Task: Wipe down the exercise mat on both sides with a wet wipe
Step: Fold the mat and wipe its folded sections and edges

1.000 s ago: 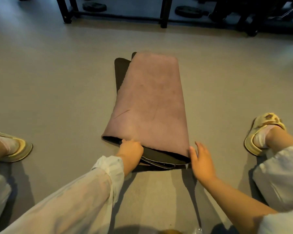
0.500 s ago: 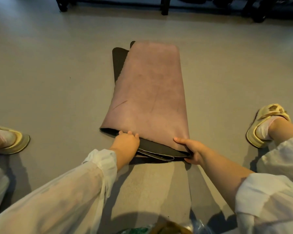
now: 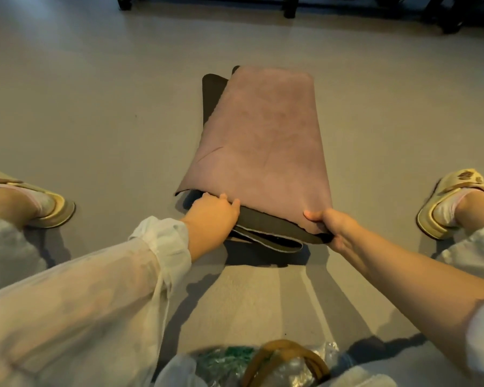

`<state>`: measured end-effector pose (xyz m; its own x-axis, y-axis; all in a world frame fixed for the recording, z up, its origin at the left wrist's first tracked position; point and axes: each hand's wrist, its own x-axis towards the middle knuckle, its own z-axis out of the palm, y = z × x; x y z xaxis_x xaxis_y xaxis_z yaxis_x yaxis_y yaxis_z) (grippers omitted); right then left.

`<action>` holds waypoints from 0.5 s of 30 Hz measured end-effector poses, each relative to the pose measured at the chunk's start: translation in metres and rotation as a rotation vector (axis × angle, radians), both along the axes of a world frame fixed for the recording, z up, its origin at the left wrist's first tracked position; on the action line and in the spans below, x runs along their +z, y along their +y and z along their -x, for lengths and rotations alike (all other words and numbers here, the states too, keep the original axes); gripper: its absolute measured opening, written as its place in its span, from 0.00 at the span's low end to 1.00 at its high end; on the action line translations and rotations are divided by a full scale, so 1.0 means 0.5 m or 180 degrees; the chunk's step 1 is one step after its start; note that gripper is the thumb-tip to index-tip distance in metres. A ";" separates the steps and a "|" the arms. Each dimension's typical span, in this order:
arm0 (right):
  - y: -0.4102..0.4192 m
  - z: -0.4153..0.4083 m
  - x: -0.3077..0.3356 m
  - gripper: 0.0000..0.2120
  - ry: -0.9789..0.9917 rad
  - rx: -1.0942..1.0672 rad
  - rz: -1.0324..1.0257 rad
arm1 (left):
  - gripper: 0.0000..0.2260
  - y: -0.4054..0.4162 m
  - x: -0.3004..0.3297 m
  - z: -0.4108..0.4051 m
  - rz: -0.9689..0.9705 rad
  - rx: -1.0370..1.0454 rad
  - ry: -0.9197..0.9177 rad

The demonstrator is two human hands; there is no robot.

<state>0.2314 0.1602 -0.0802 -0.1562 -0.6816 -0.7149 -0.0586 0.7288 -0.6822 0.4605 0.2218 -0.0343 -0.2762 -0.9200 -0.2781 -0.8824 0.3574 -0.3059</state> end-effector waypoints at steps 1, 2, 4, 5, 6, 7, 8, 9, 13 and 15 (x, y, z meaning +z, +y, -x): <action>0.027 0.004 -0.008 0.23 0.0163 0.0046 -0.0060 | 0.20 0.028 -0.012 0.005 -0.0121 0.0038 0.0028; 0.056 0.008 -0.020 0.23 0.0373 0.0107 -0.0122 | 0.22 0.057 -0.028 0.009 -0.0365 0.0065 0.0058; 0.104 0.012 -0.044 0.22 0.0884 0.0370 -0.0212 | 0.28 0.105 -0.059 0.006 -0.1135 0.0027 0.0112; 0.117 0.009 -0.053 0.22 0.1151 0.0526 -0.0219 | 0.31 0.114 -0.068 -0.008 -0.1463 -0.0036 0.0159; 0.122 0.001 -0.053 0.23 0.1455 0.0674 -0.0162 | 0.32 0.114 -0.069 -0.030 -0.1611 -0.0097 0.0325; 0.121 -0.009 -0.046 0.25 0.1876 0.0889 -0.0021 | 0.32 0.109 -0.065 -0.056 -0.1601 -0.0127 0.0584; 0.118 -0.022 -0.035 0.29 0.2423 0.1223 0.0229 | 0.31 0.104 -0.057 -0.088 -0.1504 -0.0110 0.0869; 0.114 -0.035 -0.024 0.34 0.2930 0.1624 0.0609 | 0.30 0.102 -0.044 -0.121 -0.1377 -0.0024 0.1094; 0.113 -0.116 0.016 0.43 0.3627 0.3123 0.2055 | 0.28 0.134 -0.015 -0.248 -0.1360 0.0642 0.1192; 0.121 -0.163 0.020 0.37 0.3580 0.3675 0.2412 | 0.29 0.169 -0.016 -0.284 -0.1611 0.1199 0.1150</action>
